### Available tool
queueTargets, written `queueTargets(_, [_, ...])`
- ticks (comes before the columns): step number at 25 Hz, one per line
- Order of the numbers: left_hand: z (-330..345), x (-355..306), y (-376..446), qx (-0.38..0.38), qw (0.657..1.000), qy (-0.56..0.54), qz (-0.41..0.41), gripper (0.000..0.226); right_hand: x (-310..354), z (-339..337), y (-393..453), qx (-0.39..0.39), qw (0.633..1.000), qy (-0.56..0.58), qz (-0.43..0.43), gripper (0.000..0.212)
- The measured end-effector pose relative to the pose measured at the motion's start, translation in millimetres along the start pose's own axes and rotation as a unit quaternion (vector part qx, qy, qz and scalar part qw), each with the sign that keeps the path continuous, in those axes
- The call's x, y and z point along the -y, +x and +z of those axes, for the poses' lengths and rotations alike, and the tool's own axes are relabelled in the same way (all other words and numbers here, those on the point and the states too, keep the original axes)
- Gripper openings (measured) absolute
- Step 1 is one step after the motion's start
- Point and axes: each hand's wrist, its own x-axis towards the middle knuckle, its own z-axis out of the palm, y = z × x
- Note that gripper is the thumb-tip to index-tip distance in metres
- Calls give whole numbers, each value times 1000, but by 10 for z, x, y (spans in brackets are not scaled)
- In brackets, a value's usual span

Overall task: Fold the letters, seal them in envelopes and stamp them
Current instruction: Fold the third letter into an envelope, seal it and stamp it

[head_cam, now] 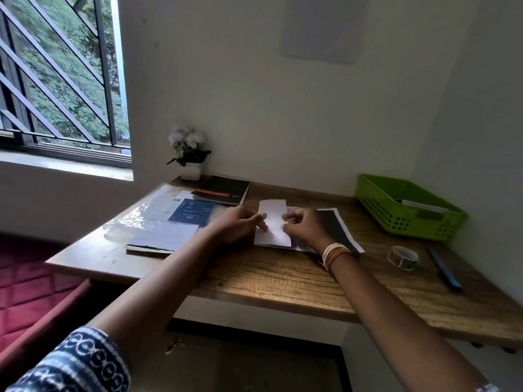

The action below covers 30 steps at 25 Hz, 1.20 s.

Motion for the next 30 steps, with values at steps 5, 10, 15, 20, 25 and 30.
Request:
queueTargets(5, [12,-1,27,-87,996,17,13,29,78,-67,-35,-8,979,196,54,27])
queueTargets(10, [56,-2,21,-145,985,-93,-7,32,54,-38,-7,-16,988,147,44,25])
queueTargets(15, [39,-16,11,-169,983,-77,13,29,71,-4,-42,12,997,-66,-32,26])
queueTargets(20, [58,-158,-71,-109,986,-96,80,39,119,-13,-13,53,992,-113,-4,41])
queueTargets(25, [50,-272,-178,-66,993,25,90,37,147,-26,-25,27,994,83,64,61])
queueTargets(30, [-3,-368,-255,-36,989,116,87,33,86,-74,-25,-90,996,12,23,20])
